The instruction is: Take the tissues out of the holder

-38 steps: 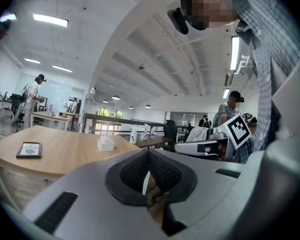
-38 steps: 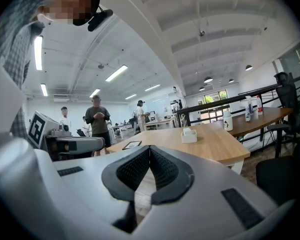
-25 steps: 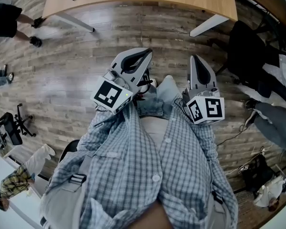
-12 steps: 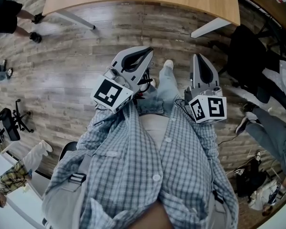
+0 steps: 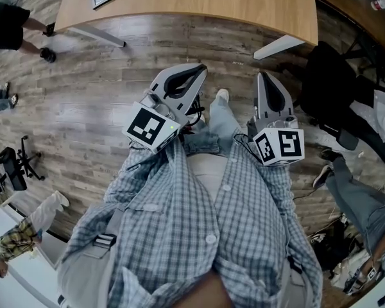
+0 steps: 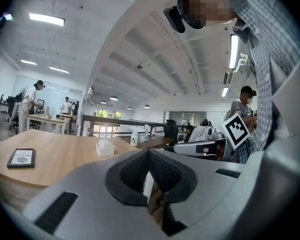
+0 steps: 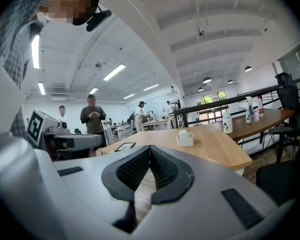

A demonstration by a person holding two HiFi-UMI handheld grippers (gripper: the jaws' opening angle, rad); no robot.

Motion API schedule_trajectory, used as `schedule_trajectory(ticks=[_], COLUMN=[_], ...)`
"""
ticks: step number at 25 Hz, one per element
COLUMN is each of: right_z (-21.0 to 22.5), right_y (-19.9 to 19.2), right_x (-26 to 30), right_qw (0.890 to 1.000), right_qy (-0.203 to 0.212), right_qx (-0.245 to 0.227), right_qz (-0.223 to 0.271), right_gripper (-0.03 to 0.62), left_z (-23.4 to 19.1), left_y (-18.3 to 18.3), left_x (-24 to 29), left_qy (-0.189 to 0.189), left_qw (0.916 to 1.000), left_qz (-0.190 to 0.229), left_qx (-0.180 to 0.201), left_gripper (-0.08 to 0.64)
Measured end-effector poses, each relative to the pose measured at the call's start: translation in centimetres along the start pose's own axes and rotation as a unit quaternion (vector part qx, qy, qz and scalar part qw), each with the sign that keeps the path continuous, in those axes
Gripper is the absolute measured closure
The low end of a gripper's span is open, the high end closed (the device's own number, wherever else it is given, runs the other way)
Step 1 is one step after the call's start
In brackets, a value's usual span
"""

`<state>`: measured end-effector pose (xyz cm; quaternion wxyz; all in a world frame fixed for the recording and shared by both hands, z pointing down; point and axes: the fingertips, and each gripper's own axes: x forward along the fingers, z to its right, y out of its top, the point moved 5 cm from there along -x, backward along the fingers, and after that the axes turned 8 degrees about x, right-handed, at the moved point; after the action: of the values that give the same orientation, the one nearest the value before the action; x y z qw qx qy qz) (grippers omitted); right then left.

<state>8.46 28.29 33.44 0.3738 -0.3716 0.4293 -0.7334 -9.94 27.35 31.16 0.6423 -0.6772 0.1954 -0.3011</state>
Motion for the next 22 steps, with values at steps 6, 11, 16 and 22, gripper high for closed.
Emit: schedule_trajectory(ticks=[6,11,16,22], right_z=[2.1,3.7,5.5,7.6], right_y=[1.3,2.4,3.3,4.2], right_x=[1.2,2.5,3.6,5.1], right_qw=[1.000,1.000,0.999,0.999], right_qy=[0.012,0.027,0.035,0.042], right_qx=[0.000,-0.005,-0.003,0.001], right_qz=[-0.005,-0.008,-0.015,-0.016], right_gripper=[0.581,0.581,0.581,0.581], left_z=[-0.1,-0.5,-0.8,-1.7], left_y=[0.7,1.1,1.3,1.6], left_x=[2.3,4.3,6.1,8.0], left_qy=[0.011,0.021,0.034,0.047], left_qw=[0.9999,0.9998,0.9993,0.9987], left_qz=[-0.004,-0.007,-0.014,-0.021], left_qx=[0.001,0.000,-0.001,-0.003], left_gripper=[0.552,0.552,0.552,0.552])
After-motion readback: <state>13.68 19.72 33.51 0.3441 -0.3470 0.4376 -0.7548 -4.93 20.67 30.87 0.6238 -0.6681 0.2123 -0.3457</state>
